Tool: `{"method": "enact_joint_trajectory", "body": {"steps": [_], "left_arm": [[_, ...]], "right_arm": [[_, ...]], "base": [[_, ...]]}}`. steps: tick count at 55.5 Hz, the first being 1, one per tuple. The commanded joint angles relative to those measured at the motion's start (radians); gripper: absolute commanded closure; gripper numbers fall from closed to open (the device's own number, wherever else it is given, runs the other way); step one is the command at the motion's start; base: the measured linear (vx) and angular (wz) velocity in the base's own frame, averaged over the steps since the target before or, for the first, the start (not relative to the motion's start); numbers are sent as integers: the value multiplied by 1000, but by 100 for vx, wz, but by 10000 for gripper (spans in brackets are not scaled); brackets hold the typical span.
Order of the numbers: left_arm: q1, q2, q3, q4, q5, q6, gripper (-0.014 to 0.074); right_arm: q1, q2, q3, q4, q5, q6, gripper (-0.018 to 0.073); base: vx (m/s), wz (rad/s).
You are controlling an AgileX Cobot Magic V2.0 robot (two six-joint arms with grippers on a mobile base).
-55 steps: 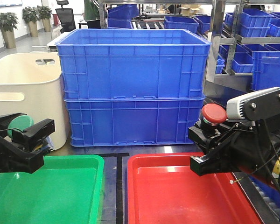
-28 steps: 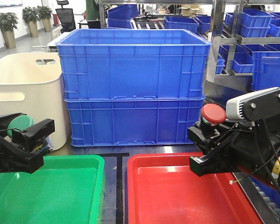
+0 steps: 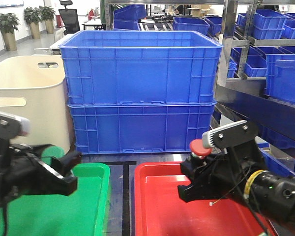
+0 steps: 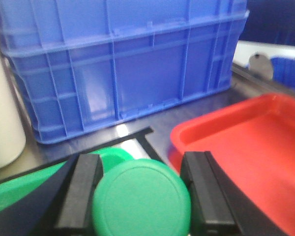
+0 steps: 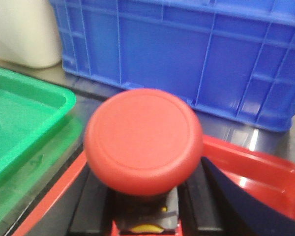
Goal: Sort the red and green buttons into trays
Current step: 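Lower green button into green tray and red button into red tray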
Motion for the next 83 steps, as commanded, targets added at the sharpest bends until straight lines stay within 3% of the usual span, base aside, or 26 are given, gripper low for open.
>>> {"method": "enact_joint_trajectory", "body": {"steps": [1, 12, 20, 31, 36, 46, 54, 62, 68, 74, 83], "left_arm": [[-2, 21, -37, -2, -120, 7, 599], [-2, 83, -15, -3, -186, 13, 599], [-2, 80, 109, -23, -316, 13, 598], [-2, 81, 277, -182, -541, 12, 596], [-2, 82, 316, -236, -606, 15, 596], [-2, 82, 336, -247, -598, 40, 596], [-2, 82, 336, -247, -556, 56, 591], [-2, 82, 336, -247, -554, 164, 563], [-2, 82, 336, -247, -552, 198, 497], [-2, 82, 336, -247, -525, 194, 383], [-2, 82, 336, -247, -462, 186, 143]], "right_arm": [[-3, -12, 2, -1, -110, 11, 569], [-4, -7, 184, -3, -296, -1, 569], [-4, -4, 204, -1, -324, -52, 569], [-4, 35, 204, 1, -320, -72, 568], [-4, 85, 204, 66, -326, -70, 568], [-4, 152, 204, 256, -344, -73, 559], [-4, 156, 204, 259, -379, -153, 533], [-4, 156, 204, 258, -432, -194, 456], [-4, 156, 204, 258, -422, -194, 356], [-4, 156, 204, 258, -401, -194, 221], [-4, 156, 204, 258, -394, -194, 18]], "base": [[0, 0], [0, 0], [0, 0], [0, 0], [0, 0], [0, 0], [0, 0], [0, 0], [0, 0], [0, 0], [0, 0]]}}
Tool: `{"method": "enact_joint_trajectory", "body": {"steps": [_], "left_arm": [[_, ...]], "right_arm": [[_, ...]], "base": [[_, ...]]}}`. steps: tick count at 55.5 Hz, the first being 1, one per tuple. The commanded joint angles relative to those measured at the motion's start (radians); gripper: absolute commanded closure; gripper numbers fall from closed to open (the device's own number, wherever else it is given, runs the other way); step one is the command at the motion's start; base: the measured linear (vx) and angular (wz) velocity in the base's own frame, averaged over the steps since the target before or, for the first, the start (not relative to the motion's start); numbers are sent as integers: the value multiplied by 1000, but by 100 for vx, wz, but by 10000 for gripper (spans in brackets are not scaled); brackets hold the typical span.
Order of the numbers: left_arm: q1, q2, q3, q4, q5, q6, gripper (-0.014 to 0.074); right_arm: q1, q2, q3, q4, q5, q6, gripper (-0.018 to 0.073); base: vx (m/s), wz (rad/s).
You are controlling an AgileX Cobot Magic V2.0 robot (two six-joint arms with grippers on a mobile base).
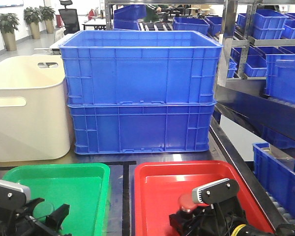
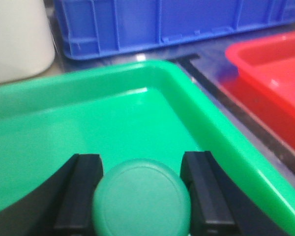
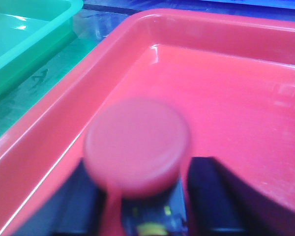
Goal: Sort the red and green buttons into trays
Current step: 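Lower green button into green tray and red button into red tray, then open both grippers to release the buttons in the trays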
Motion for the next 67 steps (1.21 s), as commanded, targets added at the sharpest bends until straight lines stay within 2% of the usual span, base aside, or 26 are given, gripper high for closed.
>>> {"method": "enact_joint_trajectory", "body": {"steps": [1, 7, 15, 36, 45, 53, 67], "left_arm": [[-2, -27, -24, 1, -43, -5, 114], [-2, -27, -24, 1, -49, -5, -14], [-2, -28, -24, 1, -91, -5, -79], [-3, -80, -24, -29, -153, -5, -62], [-3, -228, -24, -85, -158, -4, -48], [-3, -400, -24, -85, -96, -2, -24], [-3, -556, -24, -85, -83, -2, 17]], "right_arm": [[-4, -31, -27, 7, -69, -13, -1], [-4, -31, -27, 7, -71, -13, -63], [-4, -44, -27, 7, -73, -13, -55], [-4, -176, -27, 7, -65, -13, -13], [-4, -273, -27, 6, -21, -13, -13], [-4, -374, -27, 6, 58, -13, -13], [-4, -426, -27, 6, 56, -13, -11]], "base": [[0, 0], [0, 0], [0, 0], [0, 0], [0, 0], [0, 0], [0, 0]]}}
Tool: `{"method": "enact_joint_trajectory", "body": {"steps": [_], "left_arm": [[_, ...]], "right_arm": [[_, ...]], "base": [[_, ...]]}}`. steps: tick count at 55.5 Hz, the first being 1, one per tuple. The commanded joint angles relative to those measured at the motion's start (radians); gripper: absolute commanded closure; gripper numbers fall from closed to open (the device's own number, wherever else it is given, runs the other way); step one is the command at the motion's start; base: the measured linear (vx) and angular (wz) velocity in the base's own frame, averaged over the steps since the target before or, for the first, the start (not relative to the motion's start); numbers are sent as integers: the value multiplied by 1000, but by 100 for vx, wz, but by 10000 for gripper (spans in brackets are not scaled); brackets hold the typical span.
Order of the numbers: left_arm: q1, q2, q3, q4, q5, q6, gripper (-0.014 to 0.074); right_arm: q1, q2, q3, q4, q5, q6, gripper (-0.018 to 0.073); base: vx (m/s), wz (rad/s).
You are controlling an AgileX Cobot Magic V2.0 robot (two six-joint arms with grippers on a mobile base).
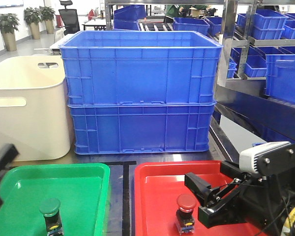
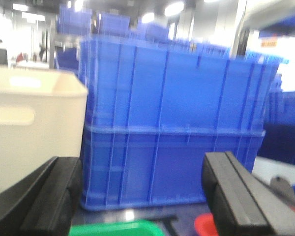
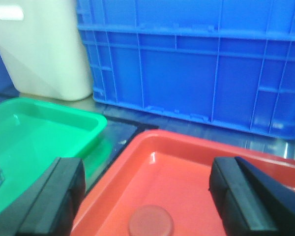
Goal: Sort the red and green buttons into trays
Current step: 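Open both grippers to release the buttons in the trays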
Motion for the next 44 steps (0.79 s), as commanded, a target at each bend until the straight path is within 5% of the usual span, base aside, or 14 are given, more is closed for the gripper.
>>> {"method": "enact_joint_trajectory", "body": {"steps": [1, 44], "left_arm": [[-3, -36, -24, 3, -57, -2, 20], [-2, -63, -24, 17, -2, 22, 63]], "right_arm": [[-4, -22, -28, 4, -67, -13, -11], [-4, -22, -28, 4, -64, -13, -11]], "base": [[0, 0], [0, 0]]}}
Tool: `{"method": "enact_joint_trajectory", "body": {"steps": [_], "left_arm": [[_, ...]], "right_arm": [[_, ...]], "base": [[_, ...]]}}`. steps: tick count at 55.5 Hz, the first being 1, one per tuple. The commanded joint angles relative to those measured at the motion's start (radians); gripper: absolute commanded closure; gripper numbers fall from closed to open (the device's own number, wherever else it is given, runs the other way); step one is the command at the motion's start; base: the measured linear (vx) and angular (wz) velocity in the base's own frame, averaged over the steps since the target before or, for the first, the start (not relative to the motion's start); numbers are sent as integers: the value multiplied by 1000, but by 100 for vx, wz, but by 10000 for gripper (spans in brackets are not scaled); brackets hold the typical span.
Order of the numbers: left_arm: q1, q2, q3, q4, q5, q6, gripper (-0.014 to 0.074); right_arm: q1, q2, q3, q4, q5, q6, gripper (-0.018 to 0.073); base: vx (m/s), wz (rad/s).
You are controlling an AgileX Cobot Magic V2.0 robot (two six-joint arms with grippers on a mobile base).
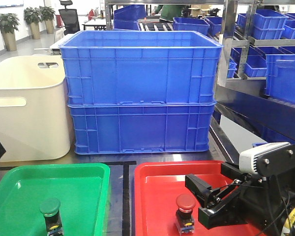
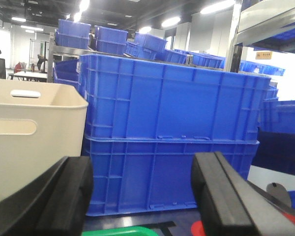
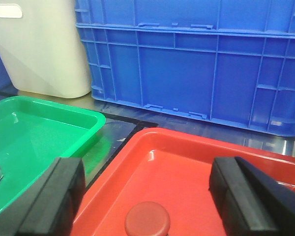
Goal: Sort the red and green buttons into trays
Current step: 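Open both grippers to release the buttons in the trays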
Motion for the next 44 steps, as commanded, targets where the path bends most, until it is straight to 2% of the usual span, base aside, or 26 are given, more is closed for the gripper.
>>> {"method": "enact_joint_trajectory", "body": {"steps": [1, 6, 9, 11, 17, 21, 34, 38, 44], "left_arm": [[-2, -27, -25, 33, -29, 16, 63], [9, -65, -25, 169, 39, 42, 90], [23, -95, -25, 261, 107, 37, 123], [41, -114, -25, 295, 170, 35, 157], [110, -203, -14, 307, 370, 34, 273], [164, -260, 23, 308, 429, 35, 357], [337, -470, 241, 308, 356, 35, 598], [397, -547, 344, 308, 314, 35, 605], [435, -639, 437, 307, 312, 33, 603]], "right_arm": [[-4, -22, -28, 4, -78, -13, -11], [-4, -22, -28, 4, -78, -13, -11], [-4, -22, -28, 4, -78, -13, -11], [-4, -22, -28, 4, -78, -13, -11], [-4, -22, -28, 4, -78, -13, -11], [-4, -22, -28, 4, -78, -13, -11], [-4, -22, -28, 4, -78, -13, -11], [-4, -22, -28, 4, -78, -13, -11], [-4, -22, -28, 4, -78, -13, -11]], "base": [[0, 0], [0, 0], [0, 0], [0, 0], [0, 0], [0, 0], [0, 0], [0, 0], [0, 0]]}}
